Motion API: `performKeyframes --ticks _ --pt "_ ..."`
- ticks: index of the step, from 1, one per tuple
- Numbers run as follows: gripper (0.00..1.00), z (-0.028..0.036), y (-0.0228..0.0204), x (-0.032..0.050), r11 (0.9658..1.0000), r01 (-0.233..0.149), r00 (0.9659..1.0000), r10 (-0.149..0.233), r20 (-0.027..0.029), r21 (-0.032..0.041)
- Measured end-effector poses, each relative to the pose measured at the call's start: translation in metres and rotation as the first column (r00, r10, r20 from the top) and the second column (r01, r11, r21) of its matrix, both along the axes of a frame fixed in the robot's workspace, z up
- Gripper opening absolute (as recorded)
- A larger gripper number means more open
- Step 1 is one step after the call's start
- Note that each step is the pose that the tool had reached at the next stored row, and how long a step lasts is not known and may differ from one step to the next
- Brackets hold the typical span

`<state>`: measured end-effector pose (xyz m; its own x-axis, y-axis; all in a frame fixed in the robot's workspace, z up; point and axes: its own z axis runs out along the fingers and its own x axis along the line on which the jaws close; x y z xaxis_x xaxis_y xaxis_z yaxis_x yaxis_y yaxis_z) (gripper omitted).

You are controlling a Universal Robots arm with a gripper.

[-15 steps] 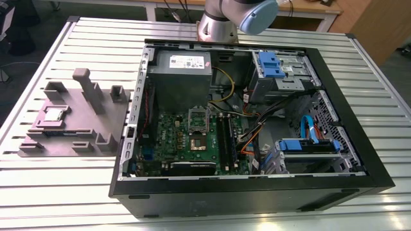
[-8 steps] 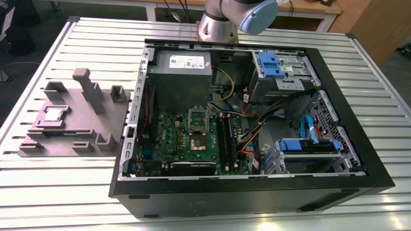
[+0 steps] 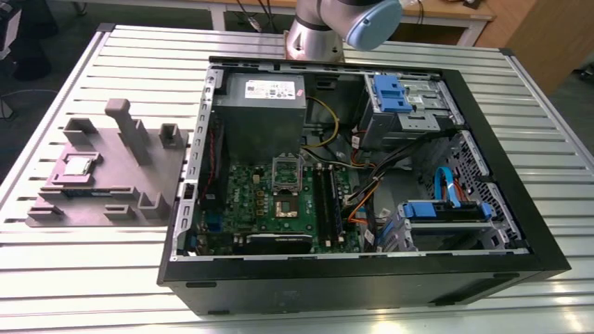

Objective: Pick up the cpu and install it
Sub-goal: 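Pick up the cpu and move it towards the insertion slot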

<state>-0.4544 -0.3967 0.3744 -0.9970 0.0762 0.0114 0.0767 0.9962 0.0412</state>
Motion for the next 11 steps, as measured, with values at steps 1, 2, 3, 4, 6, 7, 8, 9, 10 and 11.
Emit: performKeyframes --ticks 1,2,3,4,6,7,8,9,10,11 --pt "0.17 0.0 0.0 0.0 1.0 0.0 1.0 0.0 0.0 0.0" --pt "0.18 0.0 0.0 0.0 1.0 0.0 1.0 0.0 0.0 0.0" --pt "0.18 0.0 0.0 0.0 1.0 0.0 1.0 0.0 0.0 0.0" --pt "0.25 0.0 0.0 0.0 1.0 0.0 1.0 0.0 0.0 0.0" --pt "0.25 0.0 0.0 -0.0001 1.0 0.0 1.0 0.0 0.0001 0.0" --pt "0.25 0.0 0.0 -0.0001 1.0 0.0 1.0 0.0 0.0 0.0" --pt "0.25 0.0 0.0 -0.0001 1.0 0.0 1.0 0.0 0.0 0.0" --pt "0.25 0.0 0.0 -0.0001 1.0 0.0 1.0 0.0 0.0001 0.0" --pt "0.32 0.0 0.0 -0.0001 1.0 0.0 1.0 0.0 0.0001 0.0" --pt "0.32 0.0 0.0 -0.0001 1.0 0.0 1.0 0.0 0.0 0.0"
